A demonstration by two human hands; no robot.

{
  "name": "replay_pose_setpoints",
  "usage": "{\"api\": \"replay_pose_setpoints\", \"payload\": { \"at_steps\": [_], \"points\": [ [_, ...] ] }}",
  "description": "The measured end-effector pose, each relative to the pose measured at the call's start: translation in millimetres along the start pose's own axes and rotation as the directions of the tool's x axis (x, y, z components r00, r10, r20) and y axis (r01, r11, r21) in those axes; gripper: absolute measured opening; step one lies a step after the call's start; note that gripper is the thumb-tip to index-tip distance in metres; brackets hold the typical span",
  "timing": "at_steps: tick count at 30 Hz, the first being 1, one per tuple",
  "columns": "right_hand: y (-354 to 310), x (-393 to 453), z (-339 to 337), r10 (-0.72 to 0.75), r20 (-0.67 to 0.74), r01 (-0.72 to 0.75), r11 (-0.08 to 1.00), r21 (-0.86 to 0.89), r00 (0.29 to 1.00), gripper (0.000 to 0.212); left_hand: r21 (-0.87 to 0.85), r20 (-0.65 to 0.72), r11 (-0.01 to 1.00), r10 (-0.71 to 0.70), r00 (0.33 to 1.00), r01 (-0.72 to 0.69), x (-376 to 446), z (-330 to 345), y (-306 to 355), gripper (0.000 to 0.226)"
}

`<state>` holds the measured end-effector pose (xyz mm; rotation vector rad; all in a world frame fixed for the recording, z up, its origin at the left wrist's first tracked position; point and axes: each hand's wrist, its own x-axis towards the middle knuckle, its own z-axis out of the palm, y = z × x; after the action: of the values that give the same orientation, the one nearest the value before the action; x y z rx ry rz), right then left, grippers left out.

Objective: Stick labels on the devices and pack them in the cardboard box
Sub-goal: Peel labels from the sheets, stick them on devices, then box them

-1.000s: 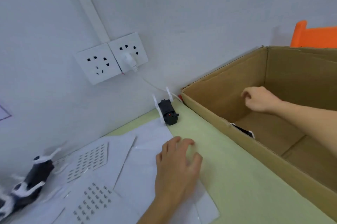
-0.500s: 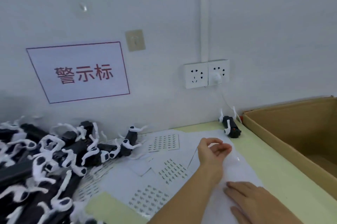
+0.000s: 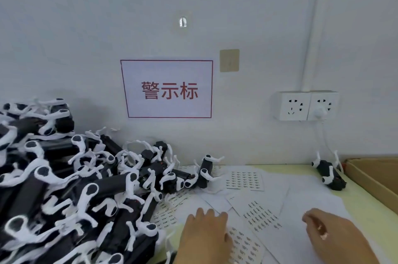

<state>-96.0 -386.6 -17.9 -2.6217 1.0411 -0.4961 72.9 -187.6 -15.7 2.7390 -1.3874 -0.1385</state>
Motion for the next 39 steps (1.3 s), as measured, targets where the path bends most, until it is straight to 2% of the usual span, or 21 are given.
{"api": "replay_pose_setpoints", "payload": {
  "at_steps": [3, 6, 12, 16, 18, 20, 22, 25, 30, 34, 35, 37, 39],
  "points": [
    [-50, -7, 24, -0.081, -0.048, 0.090, 0.976, 0.199, 0.996, 0.021, -0.026, 0.084, 0.997, -0.065, 0.994, 0.067, -5, 6, -25, 0.036],
    [-92, 0, 52, -0.188, -0.080, 0.203, 0.943, 0.264, 0.979, 0.022, -0.061, 0.114, 0.995, -0.077, 0.990, 0.085, 0, 6, -28, 0.040],
    [-159, 42, 79, -0.305, -0.110, 0.323, 0.920, 0.223, 0.946, 0.044, -0.113, 0.121, 0.989, -0.086, 0.989, 0.100, 16, -2, -37, 0.042],
    [-184, 78, 96, -0.310, -0.014, 0.310, 0.947, 0.086, 0.951, 0.063, -0.114, 0.138, 0.988, -0.092, 0.986, 0.108, 21, 1, -38, 0.047],
    [-189, 90, 103, -0.318, 0.007, 0.316, 0.945, 0.084, 0.948, 0.061, -0.106, 0.144, 0.989, -0.087, 0.986, 0.103, 21, 0, -39, 0.045],
    [-189, 99, 108, -0.329, -0.020, 0.328, 0.935, 0.134, 0.944, 0.045, -0.105, 0.149, 0.990, -0.075, 0.986, 0.092, 20, 0, -39, 0.043],
    [-182, 105, 110, -0.275, -0.050, 0.279, 0.931, 0.234, 0.960, 0.031, -0.111, 0.148, 0.989, -0.079, 0.986, 0.095, 19, 0, -40, 0.041],
    [-166, 103, 105, -0.125, -0.072, 0.144, 0.877, 0.458, 0.990, 0.037, -0.106, 0.135, 0.990, -0.080, 0.988, 0.095, 19, 1, -41, 0.038],
    [-135, 77, 86, 0.041, -0.118, 0.065, 0.639, 0.766, 0.992, 0.040, -0.092, 0.119, 0.993, -0.064, 0.991, 0.075, 16, 1, -46, 0.038],
    [-105, 52, 82, 0.147, -0.027, -0.035, 0.407, 0.913, 0.989, 0.035, -0.122, 0.050, 0.991, -0.057, 0.997, 0.063, 14, 6, -46, 0.042],
    [-98, 48, 84, 0.161, 0.010, -0.062, 0.319, 0.946, 0.987, 0.031, -0.151, 0.018, 0.987, -0.057, 0.998, 0.059, 14, 7, -46, 0.046],
    [-89, 40, 87, 0.144, 0.115, -0.126, 0.071, 0.989, 0.983, 0.024, -0.247, -0.060, 0.968, -0.071, 0.996, 0.054, 15, 9, -45, 0.059],
    [-86, 35, 87, 0.089, 0.198, -0.184, -0.148, 0.972, 0.976, 0.027, -0.356, -0.154, 0.934, -0.087, 0.984, 0.027, 14, 9, -44, 0.072]
  ]
}}
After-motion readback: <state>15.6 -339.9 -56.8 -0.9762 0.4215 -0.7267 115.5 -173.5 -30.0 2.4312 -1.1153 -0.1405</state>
